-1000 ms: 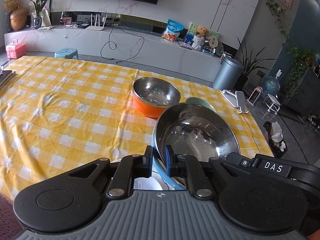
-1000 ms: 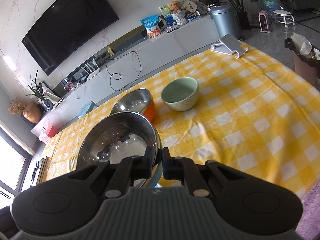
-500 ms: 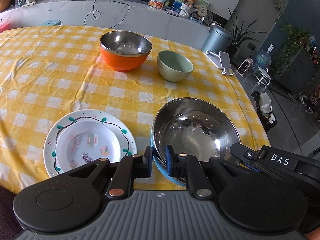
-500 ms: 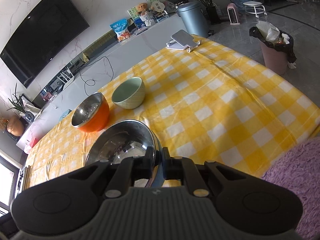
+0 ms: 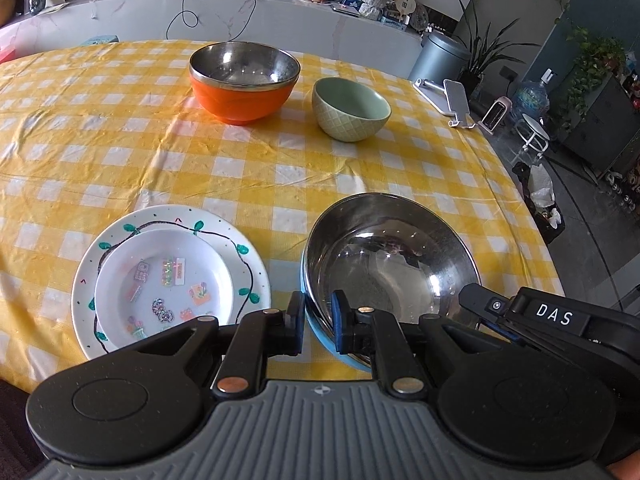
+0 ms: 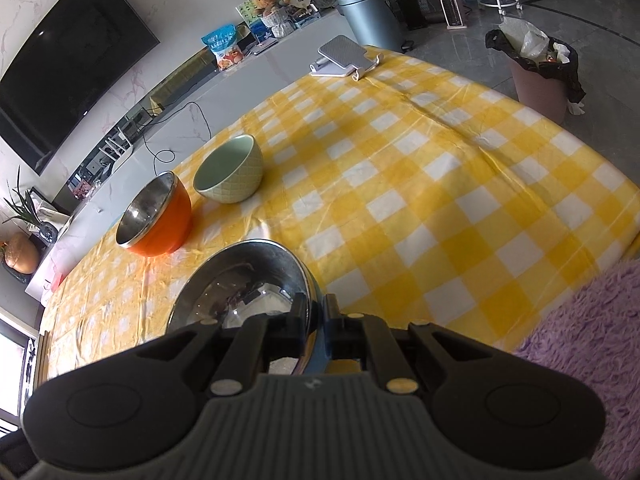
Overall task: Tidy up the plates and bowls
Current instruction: 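Lift the blue-sided bowl with both grippers and carry it toward the orange bowl, then lower the blue-sided bowl into the orange-sided steel bowl with both grippers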
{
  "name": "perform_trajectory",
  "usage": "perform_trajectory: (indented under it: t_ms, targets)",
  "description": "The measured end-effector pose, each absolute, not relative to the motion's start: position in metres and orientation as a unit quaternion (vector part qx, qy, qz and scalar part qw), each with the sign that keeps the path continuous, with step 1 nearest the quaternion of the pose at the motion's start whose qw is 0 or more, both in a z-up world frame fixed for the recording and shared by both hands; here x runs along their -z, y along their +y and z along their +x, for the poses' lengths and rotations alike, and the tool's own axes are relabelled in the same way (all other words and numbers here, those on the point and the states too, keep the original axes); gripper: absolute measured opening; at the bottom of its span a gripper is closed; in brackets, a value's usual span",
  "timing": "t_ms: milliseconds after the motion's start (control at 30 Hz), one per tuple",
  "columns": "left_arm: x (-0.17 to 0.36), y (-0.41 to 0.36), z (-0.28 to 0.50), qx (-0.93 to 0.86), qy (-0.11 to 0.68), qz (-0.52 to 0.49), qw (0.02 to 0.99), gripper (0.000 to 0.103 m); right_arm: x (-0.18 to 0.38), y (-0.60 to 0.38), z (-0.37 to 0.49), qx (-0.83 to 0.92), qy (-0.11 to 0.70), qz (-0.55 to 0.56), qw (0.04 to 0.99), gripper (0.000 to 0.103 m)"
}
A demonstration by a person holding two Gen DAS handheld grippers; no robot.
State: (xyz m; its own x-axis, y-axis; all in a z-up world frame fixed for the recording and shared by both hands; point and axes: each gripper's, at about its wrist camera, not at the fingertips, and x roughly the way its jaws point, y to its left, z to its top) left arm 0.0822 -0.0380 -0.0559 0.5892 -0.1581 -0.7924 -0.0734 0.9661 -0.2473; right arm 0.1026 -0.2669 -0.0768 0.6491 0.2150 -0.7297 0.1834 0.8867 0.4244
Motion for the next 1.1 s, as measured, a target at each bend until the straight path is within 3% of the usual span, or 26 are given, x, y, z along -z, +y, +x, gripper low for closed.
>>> perform_trajectory:
  t_ms: [300,467,600,1100]
  targets:
    - [0.054,-0.043,0.082,0.025,0.448,-0.11,0.887,0.016,0.079,-0.27,0.104,-0.012,0.42,0.239,0.875,0.007]
    - [0.046,-0.04,0.08,0.025,0.438,-0.111,0.892,0.028,0.071,-0.271,0.1,-0.017,0.407,0.242,0.881,0.01]
    - [0.038,-0.036,0.079,0.03,0.431,-0.116,0.894,0.038,0.06,-0.268,0.098,-0.022,0.394,0.23,0.89,0.021]
    - [0.013,0.004,0.105,0.019,0.4,-0.137,0.906,0.039,0.024,-0.232,0.126,-0.065,0.36,0.174,0.914,0.03]
